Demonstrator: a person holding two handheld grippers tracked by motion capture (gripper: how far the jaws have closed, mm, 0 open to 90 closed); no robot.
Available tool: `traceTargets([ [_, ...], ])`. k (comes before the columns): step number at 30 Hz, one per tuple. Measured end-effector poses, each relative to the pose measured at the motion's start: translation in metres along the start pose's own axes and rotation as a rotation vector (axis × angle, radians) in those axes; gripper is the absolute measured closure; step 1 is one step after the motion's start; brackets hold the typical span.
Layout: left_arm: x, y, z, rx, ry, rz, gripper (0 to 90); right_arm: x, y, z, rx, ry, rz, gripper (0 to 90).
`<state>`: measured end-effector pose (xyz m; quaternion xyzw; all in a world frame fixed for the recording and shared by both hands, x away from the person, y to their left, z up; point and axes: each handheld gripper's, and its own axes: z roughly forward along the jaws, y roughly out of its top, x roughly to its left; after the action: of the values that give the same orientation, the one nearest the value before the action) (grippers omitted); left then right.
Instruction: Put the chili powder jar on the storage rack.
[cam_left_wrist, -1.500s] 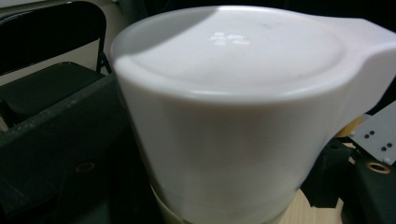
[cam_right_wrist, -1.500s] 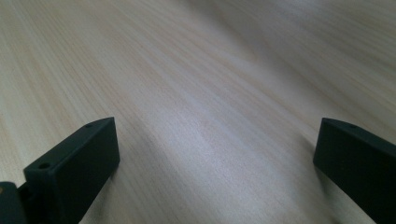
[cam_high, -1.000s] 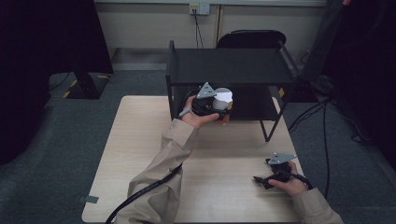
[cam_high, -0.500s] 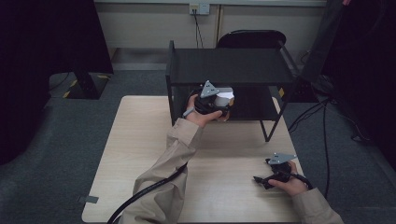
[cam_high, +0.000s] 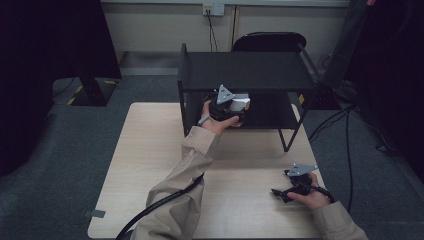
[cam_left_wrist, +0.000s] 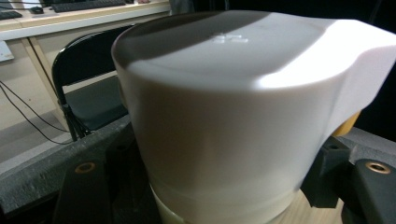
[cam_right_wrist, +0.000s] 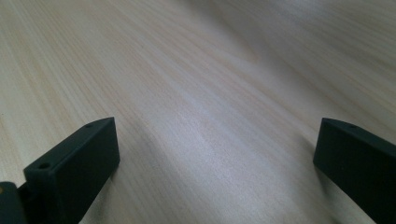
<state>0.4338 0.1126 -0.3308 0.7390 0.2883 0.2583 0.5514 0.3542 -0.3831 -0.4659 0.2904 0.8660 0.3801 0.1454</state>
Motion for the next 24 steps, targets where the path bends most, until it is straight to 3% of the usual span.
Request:
traceTargets([
  [10, -0.0057, -0.0016, 0.0017, -0.004, 0.046, 0.028, 30.6, 0.0, 0.0, 0.0, 0.0, 0.0, -0.001, 0.0],
  [24, -0.0071, -0.001, 0.002, 0.004, 0.068, 0.065, 30.3, 0.0, 0.0, 0.0, 0.0, 0.0, -0.001, 0.0],
])
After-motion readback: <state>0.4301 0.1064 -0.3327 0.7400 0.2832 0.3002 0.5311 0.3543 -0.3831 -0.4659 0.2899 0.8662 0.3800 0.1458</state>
